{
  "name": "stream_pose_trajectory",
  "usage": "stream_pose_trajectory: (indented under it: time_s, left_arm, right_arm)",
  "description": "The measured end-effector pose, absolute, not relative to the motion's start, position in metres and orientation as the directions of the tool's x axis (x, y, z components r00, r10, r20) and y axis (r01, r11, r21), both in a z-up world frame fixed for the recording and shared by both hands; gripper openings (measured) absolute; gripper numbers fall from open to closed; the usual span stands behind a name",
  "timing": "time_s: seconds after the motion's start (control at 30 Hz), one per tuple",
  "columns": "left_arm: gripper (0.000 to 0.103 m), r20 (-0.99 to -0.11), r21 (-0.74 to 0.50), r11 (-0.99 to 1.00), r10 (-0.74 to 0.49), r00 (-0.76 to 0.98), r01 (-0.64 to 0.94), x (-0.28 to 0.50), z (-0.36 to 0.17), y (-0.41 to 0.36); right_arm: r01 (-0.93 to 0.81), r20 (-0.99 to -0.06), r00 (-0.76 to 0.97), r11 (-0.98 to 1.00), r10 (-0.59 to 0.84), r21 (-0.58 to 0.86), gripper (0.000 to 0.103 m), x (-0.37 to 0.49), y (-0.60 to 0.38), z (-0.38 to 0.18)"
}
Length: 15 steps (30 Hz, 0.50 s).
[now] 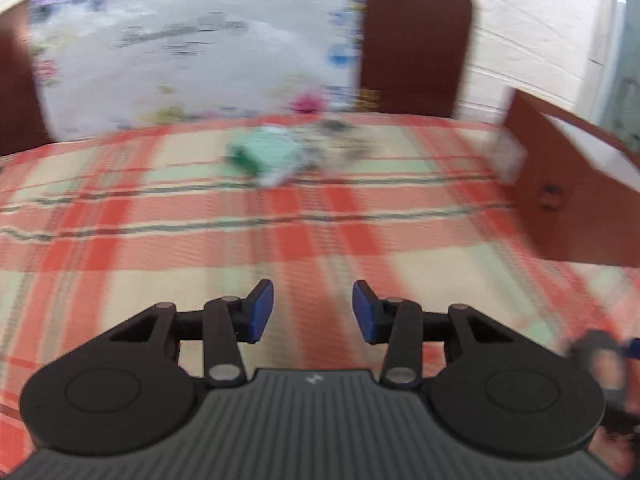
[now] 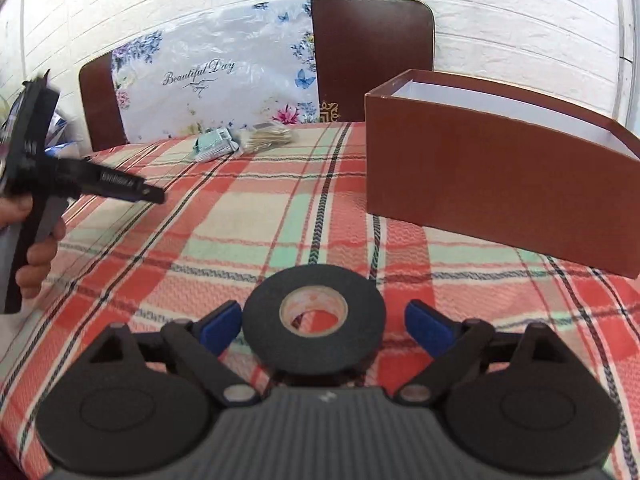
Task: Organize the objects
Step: 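Pass the black tape from the right tool to the left tool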
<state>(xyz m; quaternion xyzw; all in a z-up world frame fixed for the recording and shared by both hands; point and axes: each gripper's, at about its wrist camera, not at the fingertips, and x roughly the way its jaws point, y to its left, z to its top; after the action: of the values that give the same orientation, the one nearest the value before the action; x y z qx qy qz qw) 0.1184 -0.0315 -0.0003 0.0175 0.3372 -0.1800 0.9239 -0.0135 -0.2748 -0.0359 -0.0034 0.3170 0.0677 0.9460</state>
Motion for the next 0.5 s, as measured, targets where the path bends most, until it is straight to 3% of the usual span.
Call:
stream_pose_trajectory:
  time_s: [0.1, 0.23, 0.37, 0.47, 0.5]
  left_arm:
    - [0.045, -0.661, -0.159, 0.861, -0.457, 0.595, 0.483, 0.101, 0.016, -0.069]
    - [0.045, -0.735, -0.214, 0.780, -0.525, 0.429, 0.588, 0.090, 0.020, -0.110]
    - [0.046, -0.779, -0.257, 0.724, -0.547, 0.307, 0.640, 0.079, 0.014, -0.135]
    - [0.045, -0.826, -0.203, 0.721, -0.489, 0.279, 0.662, 0.074, -0.003, -0.155]
    - [0.037, -0.829, -0.183, 0.729, -0.476, 0.295, 0.660, 0.074, -0.007, -0.160]
  right_arm:
    - [-0.139, -0.617, 0.777, 0.990, 0.123, 0.022, 0.087, -0.018, -0.275, -0.043]
    - [-0.151, -0.609, 0.778, 0.987, 0.150, 0.051, 0.082, -0.023, -0.280, -0.043]
    - [-0.176, -0.612, 0.776, 0.984, 0.152, 0.021, 0.082, -0.025, -0.279, -0.042]
    - [-0.218, -0.631, 0.758, 0.976, 0.162, -0.011, 0.083, -0.016, -0.276, -0.043]
    - [-0.241, -0.651, 0.738, 0.971, 0.177, -0.009, 0.080, -0.009, -0.274, -0.045]
